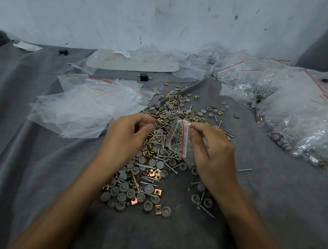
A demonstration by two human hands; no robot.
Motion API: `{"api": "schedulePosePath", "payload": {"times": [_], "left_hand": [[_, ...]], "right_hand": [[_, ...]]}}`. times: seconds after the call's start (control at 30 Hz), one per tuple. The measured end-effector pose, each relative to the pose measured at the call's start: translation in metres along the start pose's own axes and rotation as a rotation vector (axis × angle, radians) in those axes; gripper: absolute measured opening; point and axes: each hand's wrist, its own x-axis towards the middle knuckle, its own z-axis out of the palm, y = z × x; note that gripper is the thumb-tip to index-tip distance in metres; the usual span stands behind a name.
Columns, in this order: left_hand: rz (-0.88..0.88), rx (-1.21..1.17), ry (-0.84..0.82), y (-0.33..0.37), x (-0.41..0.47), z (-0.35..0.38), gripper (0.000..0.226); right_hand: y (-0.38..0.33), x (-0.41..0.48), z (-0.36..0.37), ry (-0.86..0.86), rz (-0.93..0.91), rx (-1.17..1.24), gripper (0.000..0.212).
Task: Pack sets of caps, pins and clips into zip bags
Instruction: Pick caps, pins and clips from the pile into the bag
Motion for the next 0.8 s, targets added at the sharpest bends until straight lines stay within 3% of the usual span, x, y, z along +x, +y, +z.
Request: {"api": "schedulePosePath", "payload": {"times": [0.3, 0.57, 0.8], "left_hand": [[-0.015, 0.084, 0.033, -0.001, 0.002, -0.007, 0.012], [0.035, -0.37, -0.176, 0.015, -0.004, 0.008, 0.016], [-0.01, -0.242, -0.092, 0.006, -0.001, 0.005, 0.018]], "right_hand": [[0.0, -0.001, 0.001, 0.002, 0.01, -0.005, 0.023], [0.0, -0.001, 0.0, -0.004, -0.013, -0.014, 0.018], [0.0, -0.001, 0.0, -0.003, -0.008, -0.01, 0.021]]}}
